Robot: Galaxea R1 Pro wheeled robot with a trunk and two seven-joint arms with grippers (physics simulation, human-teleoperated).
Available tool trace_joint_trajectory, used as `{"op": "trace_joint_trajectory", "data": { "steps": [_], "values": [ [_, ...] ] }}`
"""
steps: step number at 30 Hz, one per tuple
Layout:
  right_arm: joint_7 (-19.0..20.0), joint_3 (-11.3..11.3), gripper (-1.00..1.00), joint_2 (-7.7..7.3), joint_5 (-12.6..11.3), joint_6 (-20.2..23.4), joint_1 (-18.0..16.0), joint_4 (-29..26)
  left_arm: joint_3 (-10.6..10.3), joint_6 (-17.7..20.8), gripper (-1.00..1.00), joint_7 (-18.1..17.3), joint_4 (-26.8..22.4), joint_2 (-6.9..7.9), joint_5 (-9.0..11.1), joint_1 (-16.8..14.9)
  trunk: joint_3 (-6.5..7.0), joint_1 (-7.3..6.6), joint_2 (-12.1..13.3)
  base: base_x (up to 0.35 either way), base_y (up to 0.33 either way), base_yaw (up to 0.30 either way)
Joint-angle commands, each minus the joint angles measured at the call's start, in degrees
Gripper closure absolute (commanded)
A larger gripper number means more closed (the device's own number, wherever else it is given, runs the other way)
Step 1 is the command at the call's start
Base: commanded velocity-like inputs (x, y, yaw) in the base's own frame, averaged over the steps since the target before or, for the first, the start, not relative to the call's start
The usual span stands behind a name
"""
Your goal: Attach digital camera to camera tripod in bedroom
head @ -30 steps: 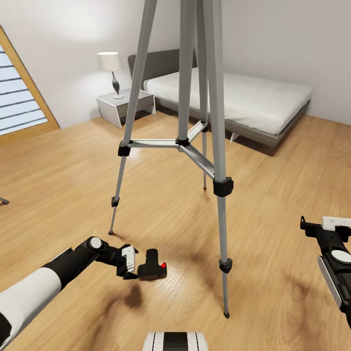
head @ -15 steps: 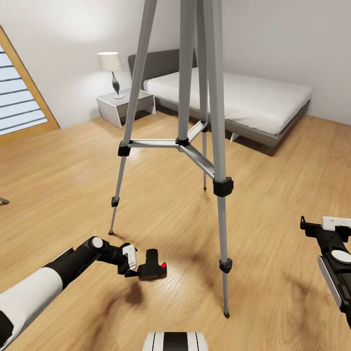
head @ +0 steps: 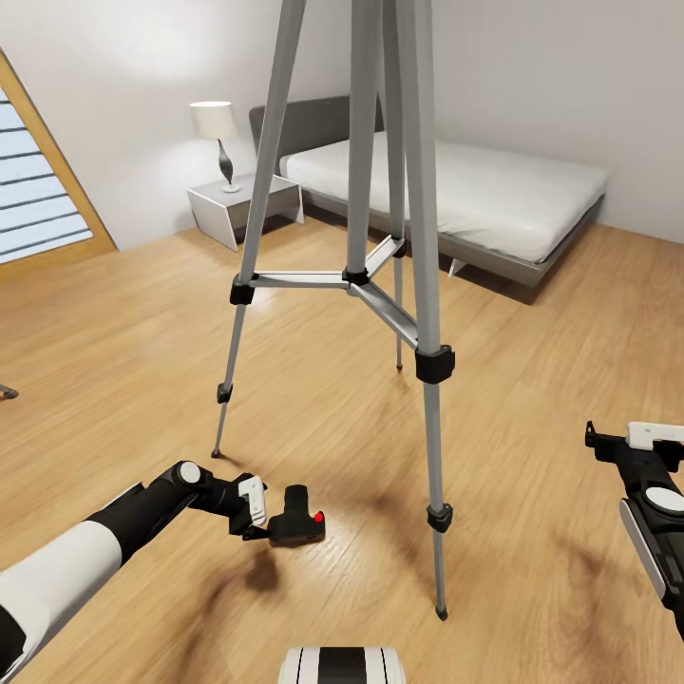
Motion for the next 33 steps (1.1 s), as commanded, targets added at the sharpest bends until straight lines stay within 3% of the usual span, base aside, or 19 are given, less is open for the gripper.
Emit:
{"op": "trace_joint_trajectory", "data": {
  "steps": [1, 33],
  "values": [
    [-0.22, 0.05, -1.0, -0.03, -0.08, 0.34, -0.01, -0.09, -0.19, 0.38, -1.0, -0.12, -0.14, 0.03, -0.04, -0.03, -0.05, -0.01, -0.02, 0.0, 0.0, 0.0],
    [-0.22, -0.09, -1.0, -0.04, -0.08, 0.34, -0.01, -0.09, -0.7, 0.74, -1.0, -0.15, -0.11, 0.09, -0.05, -0.03, -0.27, 0.02, -0.03, 0.0, 0.0, 0.0]
  ]
}}
